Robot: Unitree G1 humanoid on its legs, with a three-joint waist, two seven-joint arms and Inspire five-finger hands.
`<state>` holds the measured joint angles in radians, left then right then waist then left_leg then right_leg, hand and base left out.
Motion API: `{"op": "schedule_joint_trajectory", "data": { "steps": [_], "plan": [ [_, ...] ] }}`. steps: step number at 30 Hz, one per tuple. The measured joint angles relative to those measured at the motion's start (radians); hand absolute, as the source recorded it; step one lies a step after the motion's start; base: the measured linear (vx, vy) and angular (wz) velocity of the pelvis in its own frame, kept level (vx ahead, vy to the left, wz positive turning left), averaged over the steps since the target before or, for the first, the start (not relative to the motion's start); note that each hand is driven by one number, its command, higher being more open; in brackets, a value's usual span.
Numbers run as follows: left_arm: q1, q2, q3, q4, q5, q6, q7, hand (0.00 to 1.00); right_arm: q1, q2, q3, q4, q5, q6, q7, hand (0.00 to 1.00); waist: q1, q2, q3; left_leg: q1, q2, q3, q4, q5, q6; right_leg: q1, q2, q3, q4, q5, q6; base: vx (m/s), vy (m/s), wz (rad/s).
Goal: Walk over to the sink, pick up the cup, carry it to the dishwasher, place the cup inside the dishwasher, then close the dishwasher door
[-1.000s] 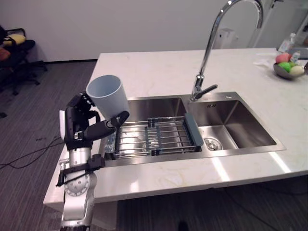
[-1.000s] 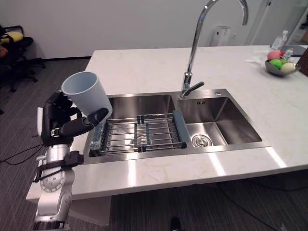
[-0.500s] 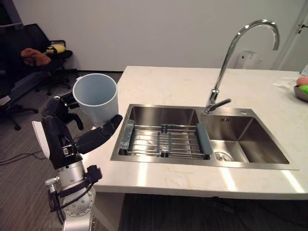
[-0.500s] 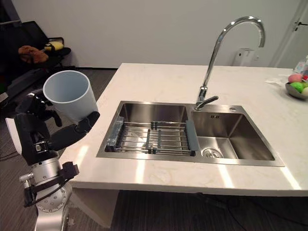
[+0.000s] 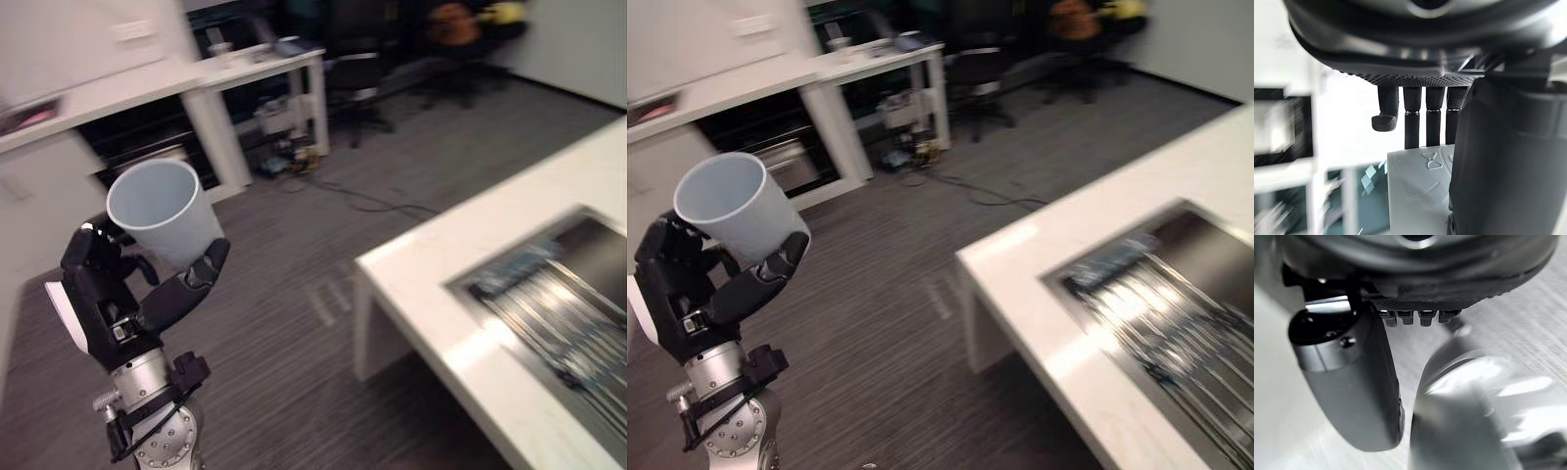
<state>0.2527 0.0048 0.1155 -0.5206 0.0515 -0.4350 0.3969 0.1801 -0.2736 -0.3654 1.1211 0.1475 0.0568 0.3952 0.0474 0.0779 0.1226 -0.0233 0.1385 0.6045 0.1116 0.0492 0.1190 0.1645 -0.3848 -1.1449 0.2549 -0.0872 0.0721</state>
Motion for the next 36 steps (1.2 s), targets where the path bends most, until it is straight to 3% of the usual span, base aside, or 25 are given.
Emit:
{"op": "schedule_joint_trajectory", "data": {
  "steps": [1, 2, 3, 4, 6, 7, 8, 9, 10, 11, 12, 13, 14, 16, 18, 20, 21, 22, 25, 26, 27, 32, 36],
  "plan": [
    [-0.013, 0.015, 0.009, -0.006, -0.012, -0.014, -0.005, 0.0, -0.011, 0.024, 0.002, 0.0, 0.013, -0.001, 0.001, 1.0, -0.007, -0.02, 0.006, 0.02, -0.033, -0.015, -0.073, 0.013, -0.014, 0.007, 0.021, -0.023, -0.05, 0.021, -0.01, -0.18, 0.091, 1.98],
    [-0.01, 0.019, -0.009, -0.001, -0.032, -0.032, -0.022, 0.0, -0.031, 0.028, 0.0, 0.005, 0.019, 0.001, -0.006, 1.0, -0.008, 0.01, 0.005, 0.049, -0.019, 0.02, -0.097, -0.03, -0.113, 0.054, 0.027, -0.112, -0.028, 0.041, 0.01, -0.08, 0.088, 1.51],
    [-0.009, 0.019, -0.02, 0.002, -0.04, -0.031, -0.034, 0.0, -0.035, 0.025, 0.0, 0.003, 0.023, 0.002, -0.009, 1.0, -0.008, 0.013, 0.007, 0.066, -0.034, 0.024, -0.124, -0.008, -0.129, 0.074, 0.018, -0.133, -0.015, 0.041, 0.01, -0.03, 0.152, 1.5],
    [0.003, 0.025, -0.047, 0.003, -0.052, -0.034, -0.058, 0.0, -0.036, 0.03, 0.012, -0.015, 0.029, 0.004, -0.011, 1.0, 0.004, 0.007, 0.012, 0.095, -0.082, -0.011, -0.169, 0.004, -0.119, 0.111, -0.018, -0.156, 0.014, 0.047, 0.014, 0.0, 0.181, 0.89],
    [0.006, 0.039, -0.067, 0.004, -0.052, -0.033, -0.067, 0.0, -0.032, 0.038, 0.028, -0.034, 0.038, 0.001, -0.022, 1.0, 0.007, 0.005, 0.012, 0.1, -0.118, -0.049, -0.189, 0.001, -0.102, 0.128, -0.049, -0.143, 0.041, 0.069, 0.007, 0.01, 0.189, 0.78],
    [-0.002, 0.059, -0.078, 0.004, -0.051, -0.031, -0.077, 0.0, -0.031, 0.046, 0.027, -0.048, 0.059, -0.005, -0.033, 1.0, 0.006, 0.006, 0.013, 0.095, -0.145, -0.089, -0.196, -0.002, -0.074, 0.123, -0.078, -0.08, 0.079, 0.09, -0.022, 0.09, 0.192, 1.13],
    [-0.021, 0.085, -0.107, 0.016, -0.052, -0.028, -0.084, 0.0, -0.026, 0.057, 0.018, -0.059, 0.096, -0.026, -0.039, 1.0, -0.006, 0.007, 0.019, 0.089, -0.171, -0.153, -0.197, -0.004, -0.047, 0.095, -0.108, 0.086, 0.152, 0.127, -0.078, 0.11, 0.184, 1.34],
    [-0.038, 0.098, -0.128, 0.034, -0.052, -0.03, -0.086, 0.0, -0.023, 0.069, 0.007, -0.068, 0.105, -0.045, -0.045, 1.0, -0.017, 0.009, 0.019, 0.082, -0.167, -0.194, -0.197, -0.002, -0.038, 0.058, -0.097, 0.206, 0.193, 0.101, -0.093, 0.11, 0.081, 2.06],
    [-0.1, 0.116, -0.18, 0.109, -0.06, -0.04, -0.104, 0.0, -0.016, 0.108, -0.013, -0.083, 0.145, -0.088, -0.053, 1.0, -0.04, 0.018, 0.025, 0.068, -0.158, -0.306, -0.195, 0.0, -0.03, -0.001, 0.036, 0.505, 0.188, -0.026, -0.034, 0.06, 0.002, 1.72],
    [-0.109, 0.117, -0.187, 0.126, -0.064, -0.04, -0.107, 0.0, -0.012, 0.116, -0.013, -0.09, 0.148, -0.093, -0.053, 1.0, -0.041, 0.017, 0.026, 0.066, -0.159, -0.323, -0.195, 0.001, -0.03, -0.013, 0.062, 0.551, 0.185, -0.046, -0.03, 0.08, -0.074, 1.9],
    [-0.124, 0.115, -0.206, 0.185, -0.075, -0.04, -0.117, 0.0, -0.01, 0.139, -0.001, -0.093, 0.162, -0.118, -0.05, 1.0, -0.04, 0.006, 0.029, 0.069, -0.162, -0.369, -0.195, -0.002, -0.029, -0.063, 0.148, 0.719, 0.173, -0.105, -0.016, 0.11, -0.046, 0.97],
    [-0.113, 0.104, -0.209, 0.225, -0.088, -0.038, -0.113, 0.0, -0.011, 0.156, 0.024, -0.097, 0.167, -0.144, -0.049, 1.0, -0.035, -0.005, 0.03, 0.083, -0.172, -0.387, -0.195, -0.012, -0.027, -0.117, 0.19, 0.81, 0.173, -0.138, 0.003, 0.14, -0.041, 0.81],
    [-0.106, 0.101, -0.205, 0.239, -0.098, -0.037, -0.109, 0.0, -0.011, 0.165, 0.028, -0.108, 0.168, -0.157, -0.048, 1.0, -0.033, -0.01, 0.032, 0.092, -0.178, -0.39, -0.194, -0.023, -0.027, -0.144, 0.201, 0.838, 0.174, -0.147, 0.014, 0.17, 0.012, 0.27],
    [-0.086, 0.099, -0.202, 0.259, -0.107, -0.025, -0.093, 0.0, -0.009, 0.178, 0.039, -0.146, 0.176, -0.178, -0.039, 1.0, -0.037, -0.015, 0.031, 0.113, -0.185, -0.388, -0.163, -0.074, -0.031, -0.246, 0.236, 0.942, 0.174, -0.15, 0.02, 0.19, 0.018, 0.02],
    [-0.089, 0.1, -0.214, 0.257, -0.105, -0.025, -0.094, 0.0, 0.007, 0.179, 0.063, -0.161, 0.176, -0.18, -0.03, 1.0, -0.048, -0.021, 0.025, 0.126, -0.184, -0.412, -0.123, -0.103, -0.047, -0.275, 0.259, 0.991, 0.136, -0.145, 0.011, 0.25, -0.016, 0.35],
    [-0.089, 0.101, -0.238, 0.245, -0.088, -0.025, -0.095, 0.0, 0.03, 0.181, 0.068, -0.165, 0.177, -0.174, -0.029, 1.0, -0.054, -0.033, 0.012, 0.141, -0.185, -0.445, -0.105, -0.121, -0.071, -0.266, 0.263, 0.979, 0.057, -0.119, -0.005, 0.33, -0.059, 0.63],
    [-0.09, 0.105, -0.246, 0.233, -0.088, -0.024, -0.094, 0.0, 0.046, 0.189, 0.072, -0.15, 0.176, -0.161, -0.031, 1.0, -0.054, -0.05, -0.001, 0.144, -0.187, -0.449, -0.096, -0.131, -0.087, -0.249, 0.264, 0.972, -0.009, -0.056, -0.025, 0.33, -0.087, 0.63],
    [-0.088, 0.113, -0.243, 0.217, -0.092, -0.019, -0.094, 0.0, 0.065, 0.202, 0.069, -0.146, 0.175, -0.153, -0.039, 1.0, -0.054, -0.062, -0.015, 0.152, -0.186, -0.444, -0.094, -0.148, -0.103, -0.227, 0.262, 0.964, -0.045, 0.013, -0.017, 0.38, -0.121, 0.56],
    [-0.081, 0.092, -0.241, 0.182, -0.11, -0.015, -0.094, 0.0, 0.066, 0.186, 0.092, -0.137, 0.173, -0.114, -0.051, 1.0, -0.033, -0.05, -0.027, 0.17, -0.139, -0.39, -0.07, -0.184, -0.152, -0.165, 0.305, 0.948, -0.1, 0.007, -0.033, 0.29, -0.13, 0.12],
    [-0.078, 0.09, -0.243, 0.175, -0.11, -0.015, -0.094, 0.0, 0.064, 0.181, 0.104, -0.14, 0.173, -0.104, -0.056, 1.0, -0.034, -0.049, -0.028, 0.177, -0.133, -0.378, -0.071, -0.185, -0.153, -0.151, 0.311, 0.946, -0.108, 0.005, -0.036, 0.19, -0.104, 0.01],
    [-0.028, 0.176, -0.318, 0.299, -0.103, -0.016, -0.123, 0.0, -0.012, 0.13, 0.293, -0.202, 0.225, 0.118, -0.225, 1.0, -0.046, -0.048, -0.065, 0.189, -0.117, -0.379, -0.197, -0.08, -0.124, -0.1, 0.361, 0.946, -0.271, 0.11, -0.055, 0.05, -0.024, 0.02],
    [-0.028, 0.152, -0.313, 0.288, -0.109, -0.015, -0.119, 0.0, -0.007, 0.134, 0.292, -0.202, 0.225, 0.115, -0.224, 1.0, -0.046, -0.053, -0.065, 0.183, -0.112, -0.349, -0.163, -0.103, -0.128, -0.115, 0.368, 0.983, -0.271, 0.112, -0.059, 0.0, 0.0, -0.17],
    [-0.105, 0.096, -0.324, 0.279, -0.149, -0.003, -0.141, 0.0, 0.003, 0.14, 0.279, -0.211, 0.26, 0.111, -0.202, 1.0, -0.074, -0.061, -0.073, 0.137, -0.107, -0.37, -0.099, -0.135, -0.128, -0.117, 0.365, 0.962, -0.282, 0.111, -0.063, 0.02, -0.025, 0.08]
  ]
}}
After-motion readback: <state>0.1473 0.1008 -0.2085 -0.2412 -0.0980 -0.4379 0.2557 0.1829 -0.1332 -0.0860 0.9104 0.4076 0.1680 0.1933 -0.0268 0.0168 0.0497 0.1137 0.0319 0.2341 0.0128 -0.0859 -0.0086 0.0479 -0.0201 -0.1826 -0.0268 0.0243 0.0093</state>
